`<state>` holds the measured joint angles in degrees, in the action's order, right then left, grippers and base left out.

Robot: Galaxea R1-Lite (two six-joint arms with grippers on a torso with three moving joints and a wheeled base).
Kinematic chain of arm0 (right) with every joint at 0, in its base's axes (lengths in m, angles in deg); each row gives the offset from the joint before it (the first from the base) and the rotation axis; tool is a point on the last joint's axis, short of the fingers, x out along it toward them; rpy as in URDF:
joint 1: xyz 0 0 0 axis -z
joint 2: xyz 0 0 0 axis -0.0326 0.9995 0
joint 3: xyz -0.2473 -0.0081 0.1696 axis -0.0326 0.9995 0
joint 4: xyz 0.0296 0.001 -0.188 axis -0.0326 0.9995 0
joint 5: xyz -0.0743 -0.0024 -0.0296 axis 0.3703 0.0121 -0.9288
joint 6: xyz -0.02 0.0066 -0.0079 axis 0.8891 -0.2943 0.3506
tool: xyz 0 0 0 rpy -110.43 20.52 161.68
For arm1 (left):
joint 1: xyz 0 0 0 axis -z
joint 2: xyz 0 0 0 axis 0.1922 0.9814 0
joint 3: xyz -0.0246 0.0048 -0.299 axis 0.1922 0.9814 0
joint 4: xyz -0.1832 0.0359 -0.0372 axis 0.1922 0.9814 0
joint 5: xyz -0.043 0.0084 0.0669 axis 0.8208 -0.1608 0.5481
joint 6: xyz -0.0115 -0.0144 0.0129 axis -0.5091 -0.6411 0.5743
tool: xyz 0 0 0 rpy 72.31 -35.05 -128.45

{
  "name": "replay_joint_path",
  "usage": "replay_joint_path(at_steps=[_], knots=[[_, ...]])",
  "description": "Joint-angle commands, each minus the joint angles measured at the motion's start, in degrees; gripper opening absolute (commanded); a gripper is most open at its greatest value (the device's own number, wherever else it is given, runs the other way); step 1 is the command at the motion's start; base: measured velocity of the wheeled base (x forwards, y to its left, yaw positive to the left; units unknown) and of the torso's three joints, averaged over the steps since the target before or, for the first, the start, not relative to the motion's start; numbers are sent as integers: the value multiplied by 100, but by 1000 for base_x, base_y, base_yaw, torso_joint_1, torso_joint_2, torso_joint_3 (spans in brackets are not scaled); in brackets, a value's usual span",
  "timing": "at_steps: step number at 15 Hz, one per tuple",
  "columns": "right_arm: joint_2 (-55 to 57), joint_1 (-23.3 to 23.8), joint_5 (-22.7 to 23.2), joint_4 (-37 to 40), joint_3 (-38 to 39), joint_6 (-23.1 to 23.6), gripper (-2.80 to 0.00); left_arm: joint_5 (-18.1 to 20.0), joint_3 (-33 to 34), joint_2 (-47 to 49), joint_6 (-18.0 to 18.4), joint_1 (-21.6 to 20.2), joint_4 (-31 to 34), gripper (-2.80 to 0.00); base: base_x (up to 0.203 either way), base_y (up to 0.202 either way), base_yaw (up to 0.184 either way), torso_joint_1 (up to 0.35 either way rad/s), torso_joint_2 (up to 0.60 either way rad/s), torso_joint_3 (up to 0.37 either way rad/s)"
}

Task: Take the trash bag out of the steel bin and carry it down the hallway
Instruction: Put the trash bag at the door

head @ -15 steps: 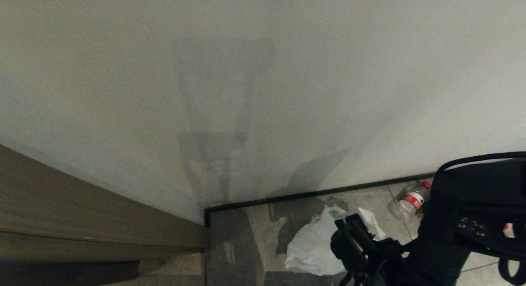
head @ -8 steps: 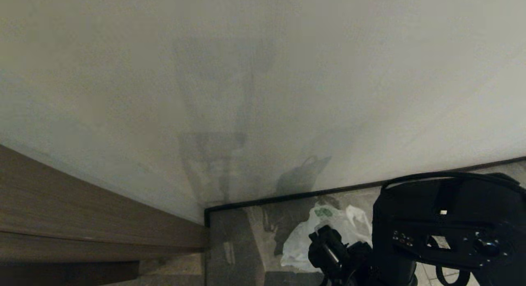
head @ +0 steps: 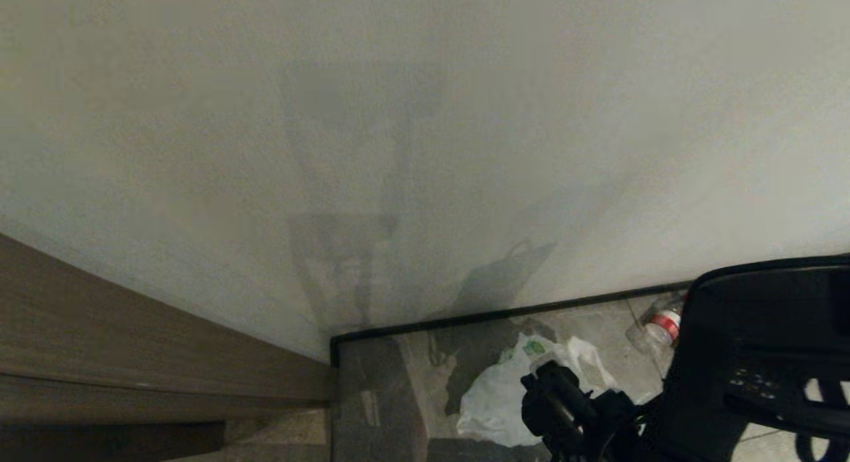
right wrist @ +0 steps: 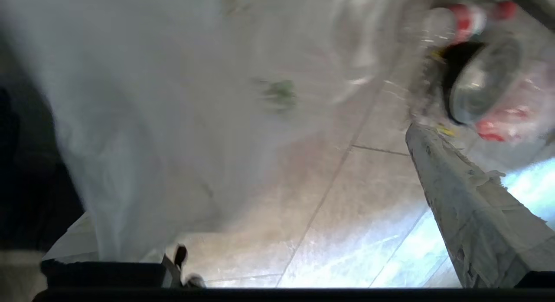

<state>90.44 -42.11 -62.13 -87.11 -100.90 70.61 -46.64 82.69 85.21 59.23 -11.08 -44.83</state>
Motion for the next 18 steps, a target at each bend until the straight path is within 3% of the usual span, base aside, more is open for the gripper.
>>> replay_joint_path(at_steps=[1, 3, 7, 10, 12, 13, 15, 18], knots=[[-1067, 3, -30, 249, 218, -53, 0, 0, 0, 0, -4, 0, -2, -280, 0, 0, 0, 0, 0, 0], [-1717, 4, -46, 894, 365, -322, 0, 0, 0, 5, -4, 0, -2, -280, 0, 0, 0, 0, 0, 0], [-2545, 4, -51, 1844, 661, -1300, 0, 0, 0, 0, -4, 0, -2, -280, 0, 0, 0, 0, 0, 0], [-1938, -36, -49, 1845, 544, -1708, 0, 0, 0, 9, -4, 0, -2, -280, 0, 0, 0, 0, 0, 0], [-1278, -50, -15, 1744, -23, -1697, 0, 0, 0, 3, -4, 0, -2, -280, 0, 0, 0, 0, 0, 0], [-890, -54, -21, 1705, -209, -1482, 0, 0, 0, 4, -4, 0, -2, -280, 0, 0, 0, 0, 0, 0], [-353, -66, -63, 1606, -274, -869, 0, 0, 0, 0, -4, 0, -2, -280, 0, 0, 0, 0, 0, 0], [150, -67, -105, 1530, -175, -544, 0, 0, 0, 1, -4, 0, -2, -280, 0, 0, 0, 0, 0, 0]])
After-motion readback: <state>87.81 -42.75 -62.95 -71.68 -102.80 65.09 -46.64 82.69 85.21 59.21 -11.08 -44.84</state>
